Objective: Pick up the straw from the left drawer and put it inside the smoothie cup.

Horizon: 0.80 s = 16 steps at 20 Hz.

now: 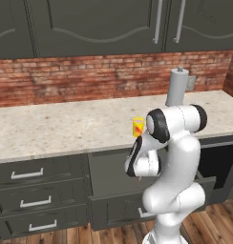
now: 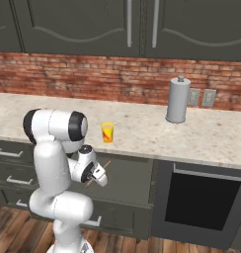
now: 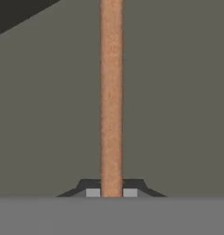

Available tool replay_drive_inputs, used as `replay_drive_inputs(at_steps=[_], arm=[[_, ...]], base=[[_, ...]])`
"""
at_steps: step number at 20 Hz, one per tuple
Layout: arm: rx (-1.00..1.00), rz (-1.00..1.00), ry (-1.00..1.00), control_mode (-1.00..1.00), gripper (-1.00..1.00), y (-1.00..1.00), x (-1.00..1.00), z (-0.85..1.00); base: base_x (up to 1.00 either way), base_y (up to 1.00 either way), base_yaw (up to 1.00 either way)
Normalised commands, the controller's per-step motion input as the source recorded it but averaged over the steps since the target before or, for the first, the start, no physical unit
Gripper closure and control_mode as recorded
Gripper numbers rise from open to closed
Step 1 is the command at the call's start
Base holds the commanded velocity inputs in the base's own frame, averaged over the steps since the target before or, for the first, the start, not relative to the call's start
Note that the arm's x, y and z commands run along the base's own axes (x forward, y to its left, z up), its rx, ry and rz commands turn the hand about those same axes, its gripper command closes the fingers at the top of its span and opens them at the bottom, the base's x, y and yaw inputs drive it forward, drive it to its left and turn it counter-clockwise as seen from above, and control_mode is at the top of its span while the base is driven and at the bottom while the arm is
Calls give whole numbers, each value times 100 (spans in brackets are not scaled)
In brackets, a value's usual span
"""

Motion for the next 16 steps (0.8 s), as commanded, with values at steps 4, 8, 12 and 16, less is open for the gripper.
replay_drive_inputs(at_steps=[4, 8, 12, 16], arm=[[4, -1, 3, -100, 100, 0, -4, 100], [21, -10, 13, -100, 100, 0, 2, 100], [30, -16, 19, -100, 100, -3, 1, 95], [39, -17, 17, -100, 100, -5, 0, 76]], base=[[0, 0, 0], [0, 0, 0], [0, 0, 0], [0, 0, 0]])
